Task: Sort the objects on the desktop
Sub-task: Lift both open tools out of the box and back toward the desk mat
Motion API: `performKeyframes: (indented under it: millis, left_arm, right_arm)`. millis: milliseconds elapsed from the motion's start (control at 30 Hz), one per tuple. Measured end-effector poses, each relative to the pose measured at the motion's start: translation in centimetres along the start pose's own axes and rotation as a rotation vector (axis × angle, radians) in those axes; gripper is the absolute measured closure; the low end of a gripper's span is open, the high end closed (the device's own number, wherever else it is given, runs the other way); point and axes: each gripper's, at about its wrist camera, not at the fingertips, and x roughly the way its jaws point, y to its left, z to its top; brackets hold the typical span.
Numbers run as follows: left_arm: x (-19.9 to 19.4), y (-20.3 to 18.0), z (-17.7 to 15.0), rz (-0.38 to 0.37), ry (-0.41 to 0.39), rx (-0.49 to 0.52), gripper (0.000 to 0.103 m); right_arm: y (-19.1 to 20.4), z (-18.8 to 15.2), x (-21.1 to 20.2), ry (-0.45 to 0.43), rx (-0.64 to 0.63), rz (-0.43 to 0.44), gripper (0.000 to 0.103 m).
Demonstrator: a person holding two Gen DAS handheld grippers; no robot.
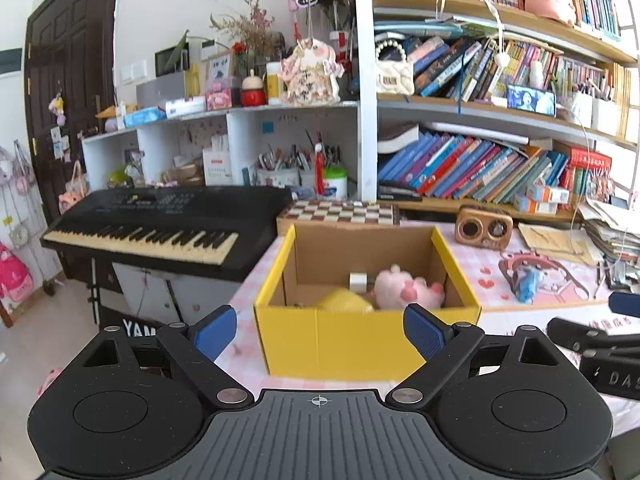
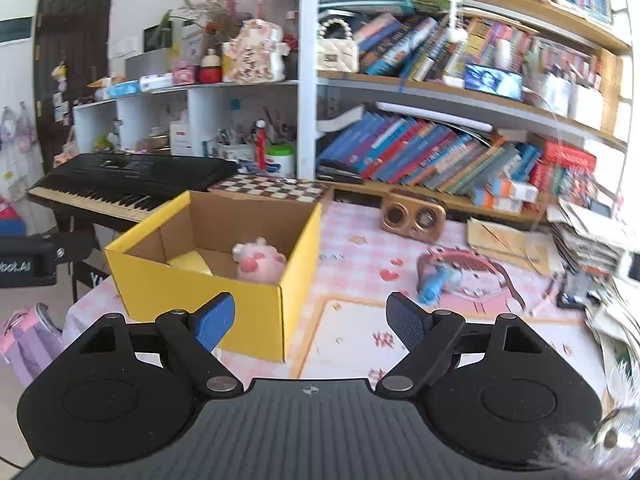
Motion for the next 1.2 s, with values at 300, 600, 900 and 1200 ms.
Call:
performKeyframes:
  millis: [300,600,900,1200]
  left_arm:
    - [-0.4,-0.1,-3.0,-0.026,0.061,-0.003,0.010]
    - [-0.7,-0.4,-4.5,-0.045,0.092,0.008,0.010]
    - [-0.4,-0.7,-5.8,-0.050,0.138,-0.014,0.010]
    - [0.6,-2.4,-6.4,-0.086,0.178,-0.015,0.010]
  right_arm:
    - [-0.2,-3.1,-1.3,0.052,0.048,-0.049,0.021]
    - [0.4,-4.3,-1.6,0.099,0.047,-0.060,0.021]
    - [0.9,-4.8,-1.5,0.115,0.010,-0.054,0.021]
    - [-1.1,-5.4,-1.2,0.145,0.017,-0.081,0.020]
